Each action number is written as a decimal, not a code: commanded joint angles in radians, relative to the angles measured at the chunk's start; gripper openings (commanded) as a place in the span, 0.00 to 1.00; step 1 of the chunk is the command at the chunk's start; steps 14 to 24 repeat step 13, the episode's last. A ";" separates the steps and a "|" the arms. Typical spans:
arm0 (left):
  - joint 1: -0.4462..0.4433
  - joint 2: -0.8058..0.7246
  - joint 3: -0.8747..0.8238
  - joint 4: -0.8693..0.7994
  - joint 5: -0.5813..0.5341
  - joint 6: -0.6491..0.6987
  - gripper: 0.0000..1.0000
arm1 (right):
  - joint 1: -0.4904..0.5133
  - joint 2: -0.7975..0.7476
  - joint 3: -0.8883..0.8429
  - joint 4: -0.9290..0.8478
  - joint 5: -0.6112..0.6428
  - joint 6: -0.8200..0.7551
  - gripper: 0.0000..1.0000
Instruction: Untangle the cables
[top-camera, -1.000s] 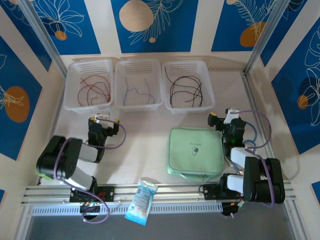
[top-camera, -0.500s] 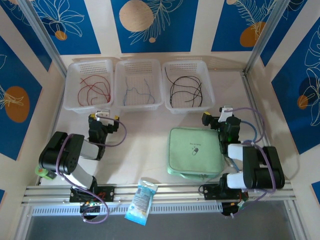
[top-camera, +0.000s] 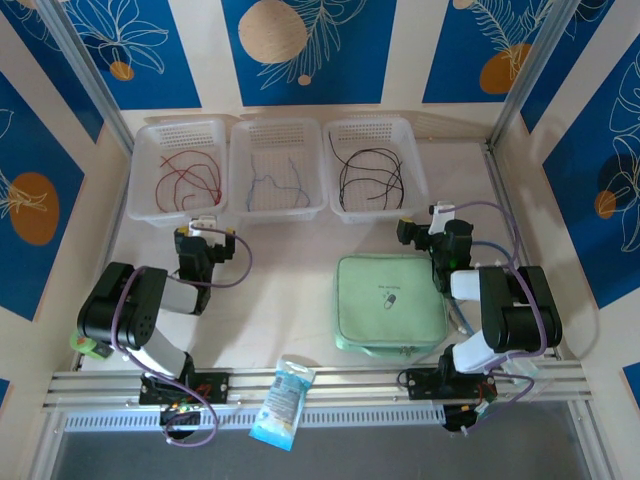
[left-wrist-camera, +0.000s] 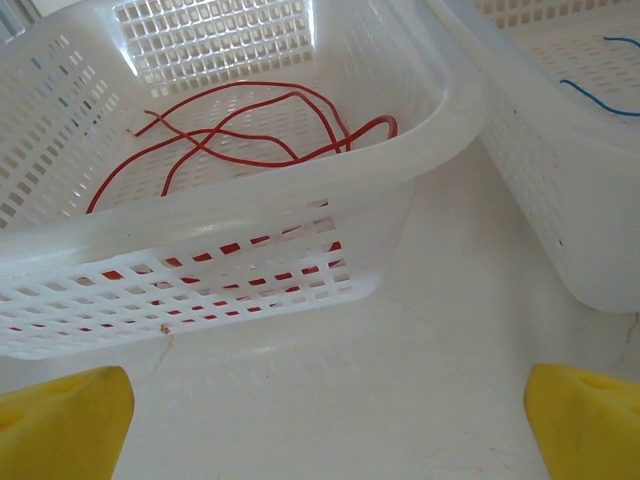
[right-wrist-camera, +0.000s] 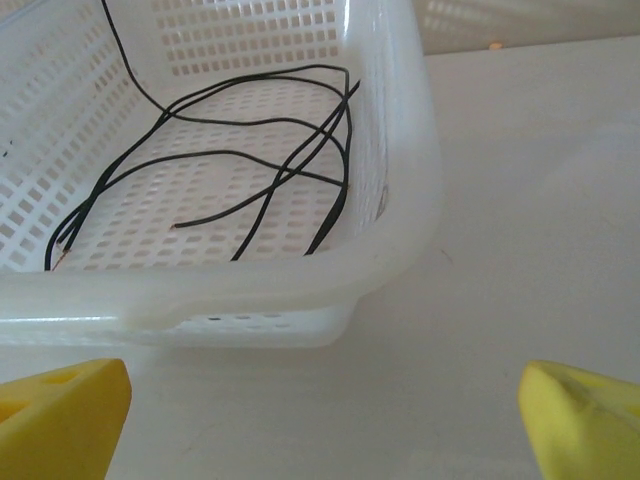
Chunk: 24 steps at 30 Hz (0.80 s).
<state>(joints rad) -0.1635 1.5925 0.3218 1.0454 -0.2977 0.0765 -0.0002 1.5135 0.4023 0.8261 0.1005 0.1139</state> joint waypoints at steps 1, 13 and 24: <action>0.013 -0.016 0.017 -0.009 -0.020 -0.018 0.99 | 0.002 0.008 0.015 -0.019 -0.008 -0.017 0.99; 0.013 -0.017 0.006 0.009 -0.020 -0.017 0.99 | 0.003 0.007 0.013 -0.014 -0.007 -0.017 0.99; 0.013 -0.017 0.006 0.009 -0.020 -0.017 0.99 | 0.003 0.007 0.013 -0.014 -0.007 -0.017 0.99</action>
